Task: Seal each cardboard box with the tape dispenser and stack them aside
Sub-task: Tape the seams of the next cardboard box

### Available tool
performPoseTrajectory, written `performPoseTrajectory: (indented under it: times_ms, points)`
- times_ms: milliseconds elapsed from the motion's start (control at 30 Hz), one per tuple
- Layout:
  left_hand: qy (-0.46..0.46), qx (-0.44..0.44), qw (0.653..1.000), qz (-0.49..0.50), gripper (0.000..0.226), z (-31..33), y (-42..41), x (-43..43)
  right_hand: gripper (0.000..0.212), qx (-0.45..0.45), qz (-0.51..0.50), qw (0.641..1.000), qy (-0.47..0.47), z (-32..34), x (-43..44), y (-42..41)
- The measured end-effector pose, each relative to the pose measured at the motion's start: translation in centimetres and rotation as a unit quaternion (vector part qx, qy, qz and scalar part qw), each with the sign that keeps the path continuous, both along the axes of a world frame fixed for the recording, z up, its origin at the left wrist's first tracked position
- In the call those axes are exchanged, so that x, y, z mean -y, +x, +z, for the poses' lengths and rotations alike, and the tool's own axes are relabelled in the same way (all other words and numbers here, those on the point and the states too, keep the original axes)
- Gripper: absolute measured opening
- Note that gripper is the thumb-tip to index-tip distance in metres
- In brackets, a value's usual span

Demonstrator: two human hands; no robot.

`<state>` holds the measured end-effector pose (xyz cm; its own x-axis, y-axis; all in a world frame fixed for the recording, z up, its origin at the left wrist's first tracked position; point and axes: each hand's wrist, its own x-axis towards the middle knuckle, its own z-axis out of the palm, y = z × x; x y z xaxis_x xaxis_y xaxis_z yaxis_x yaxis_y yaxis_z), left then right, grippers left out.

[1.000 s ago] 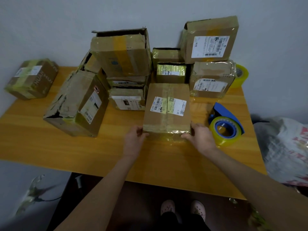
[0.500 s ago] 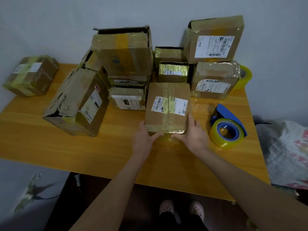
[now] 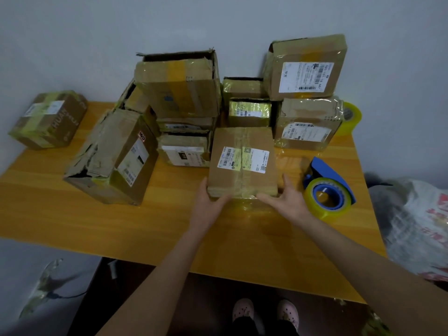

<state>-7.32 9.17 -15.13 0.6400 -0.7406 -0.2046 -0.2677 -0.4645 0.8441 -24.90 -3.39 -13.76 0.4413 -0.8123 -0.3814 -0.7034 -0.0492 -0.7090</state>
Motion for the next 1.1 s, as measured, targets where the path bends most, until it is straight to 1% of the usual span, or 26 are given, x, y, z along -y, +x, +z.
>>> performPoseTrajectory:
  times_ms: [33, 67, 100, 167, 233, 300, 333, 400, 467, 533, 567, 600, 633, 667, 700, 733, 767, 800, 833, 867, 900, 967, 1033, 1100]
  points:
    - [0.005, -0.017, 0.999, 0.038, 0.097, 0.4, -0.7, 0.8, 0.106, -0.011, -0.011, 1.000, -0.014, 0.2, -0.3, 0.7]
    - [0.022, -0.012, 0.998, 0.059, 0.099, 0.5, -1.2, 1.5, 0.097, -0.027, -0.009, 0.999, -0.033, 0.3, -0.6, 1.3]
    - [0.047, 0.016, 0.997, 0.066, 0.096, 0.5, -1.7, 2.0, 0.091, -0.043, -0.003, 0.998, -0.051, 0.2, -0.9, 1.6]
    - [0.085, 0.087, 0.990, 0.072, 0.080, 0.4, -2.1, 2.2, 0.084, -0.052, 0.013, 0.996, -0.066, -0.2, -1.0, 1.4]
    - [0.094, 0.137, 0.983, 0.080, 0.059, 0.4, -2.0, 2.0, 0.077, -0.044, 0.035, 0.996, -0.072, -0.6, -0.5, 0.5]
    - [0.094, 0.159, 0.980, 0.070, 0.048, 0.4, -1.6, 1.8, 0.070, -0.024, 0.044, 0.997, -0.050, -0.7, -0.1, -0.3]
    - [0.091, 0.151, 0.983, 0.060, 0.046, 0.5, -1.3, 1.7, 0.067, -0.008, 0.043, 0.999, -0.033, -0.7, -0.1, -0.5]
    - [0.073, 0.089, 0.992, 0.045, 0.048, 0.8, -1.0, 1.8, 0.062, 0.009, 0.037, 0.999, -0.016, -0.6, -0.3, -0.1]
    - [0.071, 0.038, 0.996, 0.034, 0.063, 1.2, -0.9, 1.8, 0.056, -0.002, 0.044, 0.999, -0.025, -0.1, -0.6, 0.2]
    - [0.097, 0.048, 0.994, 0.020, 0.078, 1.5, -0.4, 1.6, 0.051, -0.016, 0.045, 0.998, -0.032, 0.3, -0.7, -0.2]
    - [0.110, 0.065, 0.992, 0.008, 0.078, 1.6, 0.1, 1.4, 0.049, -0.019, 0.052, 0.998, -0.022, 0.5, -0.8, -0.7]
    - [0.127, 0.086, 0.988, -0.005, 0.072, 1.8, 0.8, 1.0, 0.043, -0.020, 0.076, 0.997, 0.004, 0.8, -1.2, -1.3]
    - [0.145, 0.110, 0.983, -0.013, 0.065, 2.2, 1.5, 0.5, 0.035, -0.017, 0.121, 0.991, 0.047, 1.1, -1.7, -1.8]
    - [0.166, 0.140, 0.976, -0.016, 0.059, 2.6, 2.3, 0.1, 0.024, -0.023, 0.182, 0.979, 0.093, 1.5, -2.2, -2.1]
    - [0.185, 0.188, 0.964, -0.020, 0.057, 3.0, 2.9, -0.2, 0.016, -0.040, 0.247, 0.962, 0.107, 1.8, -2.5, -2.3]
    - [0.200, 0.254, 0.946, -0.029, 0.059, 3.4, 3.0, -0.4, 0.016, -0.058, 0.290, 0.952, 0.078, 2.3, -2.4, -2.2]
    - [0.209, 0.320, 0.923, -0.047, 0.064, 3.8, 2.8, -0.3, 0.018, -0.069, 0.285, 0.956, 0.012, 2.8, -1.9, -1.7]
    - [0.213, 0.360, 0.905, -0.073, 0.073, 4.2, 2.0, 0.0, 0.017, -0.071, 0.237, 0.966, -0.072, 3.3, -0.9, -1.2]
    - [0.221, 0.364, 0.898, -0.112, 0.085, 4.5, 0.7, 0.4, 0.015, -0.063, 0.169, 0.972, -0.148, 3.8, 0.2, -0.7]
    - [0.237, 0.344, 0.895, -0.155, 0.098, 4.5, -0.8, 0.8, 0.021, -0.060, 0.109, 0.972, -0.197, 4.4, 1.5, -0.2]
    - [0.263, 0.324, 0.888, -0.192, 0.109, 4.3, -2.4, 1.1, 0.035, -0.063, 0.081, 0.971, -0.217, 4.8, 2.7, 0.2]
    - [0.308, 0.320, 0.863, -0.240, 0.117, 3.7, -4.7, 1.0, 0.066, -0.116, 0.103, 0.969, -0.193, 5.0, 4.8, 0.9]
    - [0.317, 0.351, 0.841, -0.265, 0.115, 3.2, -5.1, 0.5, 0.083, -0.161, 0.152, 0.962, -0.161, 4.4, 5.7, 1.4]
    - [0.302, 0.360, 0.827, -0.310, 0.112, 3.3, -4.1, -0.3, 0.090, -0.183, 0.176, 0.956, -0.145, 3.5, 5.7, 1.5]
